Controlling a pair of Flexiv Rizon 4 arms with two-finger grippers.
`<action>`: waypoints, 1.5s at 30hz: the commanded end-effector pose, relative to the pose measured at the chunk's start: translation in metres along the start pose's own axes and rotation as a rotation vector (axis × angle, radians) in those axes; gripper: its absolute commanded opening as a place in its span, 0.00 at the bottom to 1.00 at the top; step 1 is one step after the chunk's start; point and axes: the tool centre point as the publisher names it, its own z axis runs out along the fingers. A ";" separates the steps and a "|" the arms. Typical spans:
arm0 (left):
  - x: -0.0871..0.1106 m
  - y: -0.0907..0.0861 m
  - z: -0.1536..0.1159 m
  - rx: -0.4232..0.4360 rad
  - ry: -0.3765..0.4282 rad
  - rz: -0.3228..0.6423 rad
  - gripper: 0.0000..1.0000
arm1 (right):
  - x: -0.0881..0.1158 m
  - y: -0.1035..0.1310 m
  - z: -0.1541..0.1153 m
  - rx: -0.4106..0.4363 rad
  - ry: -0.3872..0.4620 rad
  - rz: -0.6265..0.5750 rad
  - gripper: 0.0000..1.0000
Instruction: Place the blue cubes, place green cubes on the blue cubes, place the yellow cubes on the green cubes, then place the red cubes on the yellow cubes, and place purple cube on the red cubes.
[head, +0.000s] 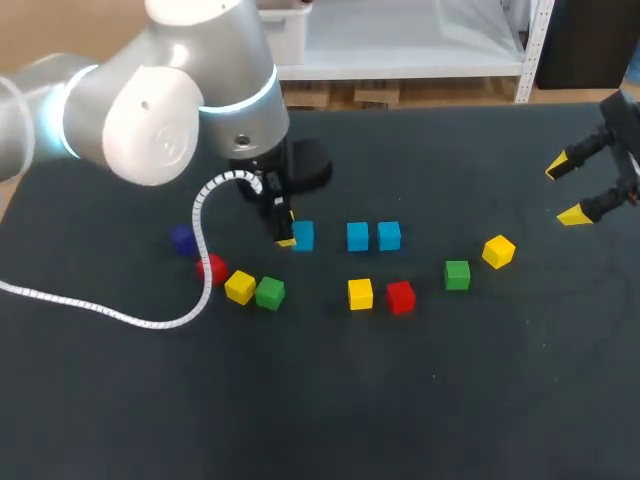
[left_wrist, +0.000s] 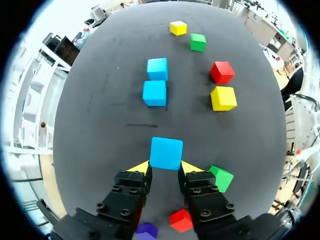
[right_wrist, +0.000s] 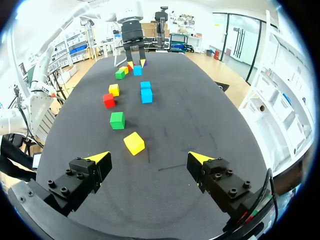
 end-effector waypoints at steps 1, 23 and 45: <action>-0.008 0.009 0.009 0.030 0.010 -0.014 0.00 | 0.000 0.000 0.000 0.000 -0.002 -0.001 1.00; -0.028 0.019 0.019 -0.001 0.029 -0.043 0.00 | 0.000 0.000 0.000 0.000 -0.002 -0.001 1.00; -0.033 0.016 0.026 0.004 0.018 -0.042 0.00 | 0.000 0.000 0.000 0.000 -0.002 -0.001 1.00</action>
